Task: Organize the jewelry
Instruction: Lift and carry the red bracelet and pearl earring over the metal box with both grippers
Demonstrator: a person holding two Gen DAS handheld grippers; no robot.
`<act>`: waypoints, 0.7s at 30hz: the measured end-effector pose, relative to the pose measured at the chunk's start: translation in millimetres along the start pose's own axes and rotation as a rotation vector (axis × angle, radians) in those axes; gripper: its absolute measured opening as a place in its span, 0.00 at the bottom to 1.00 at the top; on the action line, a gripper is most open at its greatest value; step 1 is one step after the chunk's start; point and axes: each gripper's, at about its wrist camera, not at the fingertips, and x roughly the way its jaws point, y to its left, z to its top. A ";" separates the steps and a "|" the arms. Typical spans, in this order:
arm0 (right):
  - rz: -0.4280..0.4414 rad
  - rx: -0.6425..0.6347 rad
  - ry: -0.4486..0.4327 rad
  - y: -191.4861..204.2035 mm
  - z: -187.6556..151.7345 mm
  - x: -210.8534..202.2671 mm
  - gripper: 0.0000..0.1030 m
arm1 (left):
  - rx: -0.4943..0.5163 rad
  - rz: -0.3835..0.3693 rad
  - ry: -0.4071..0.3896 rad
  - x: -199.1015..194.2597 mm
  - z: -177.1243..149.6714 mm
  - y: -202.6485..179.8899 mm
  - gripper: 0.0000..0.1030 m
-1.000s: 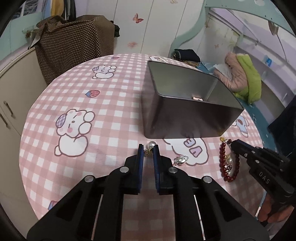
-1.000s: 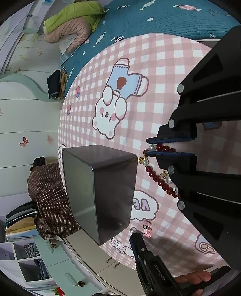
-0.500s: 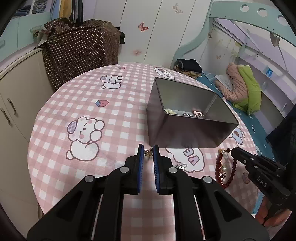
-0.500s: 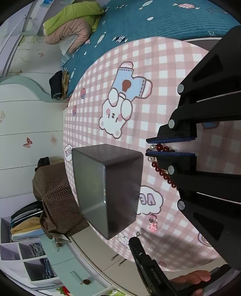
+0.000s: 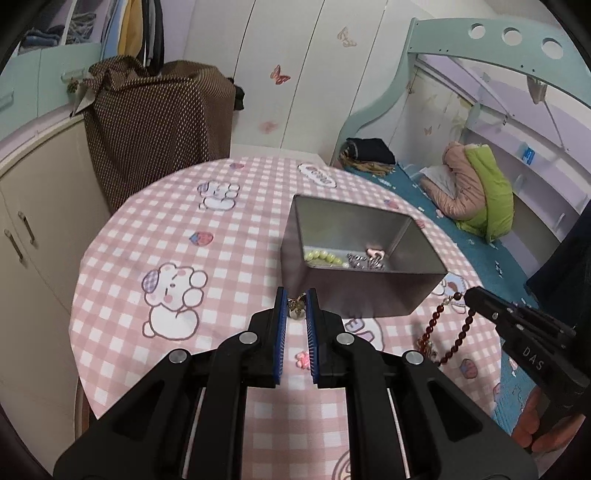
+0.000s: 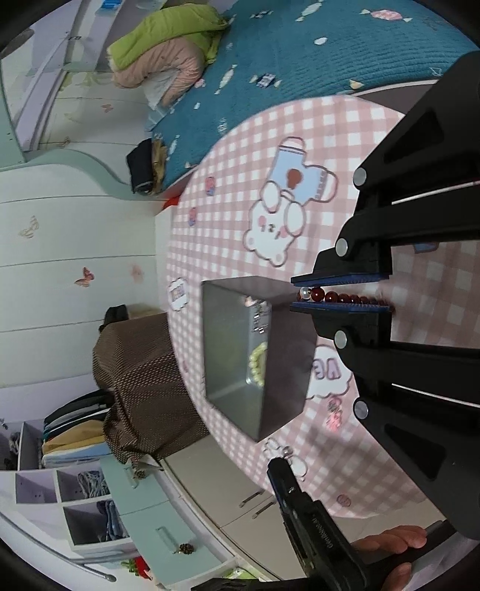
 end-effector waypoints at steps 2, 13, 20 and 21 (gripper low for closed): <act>0.023 0.009 -0.015 0.5 6.2 -5.7 0.07 | 0.007 0.000 -0.010 -2.5 1.7 -2.1 0.10; 0.074 -0.019 -0.143 17.0 34.1 -40.6 0.07 | 0.037 -0.024 -0.072 -18.3 16.9 -16.4 0.10; 0.090 -0.012 -0.178 20.5 46.0 -45.5 0.07 | 0.054 -0.052 -0.105 -24.9 28.1 -23.8 0.10; 0.093 -0.006 -0.178 19.7 47.4 -44.6 0.07 | 0.059 -0.058 -0.109 -25.0 30.1 -25.8 0.10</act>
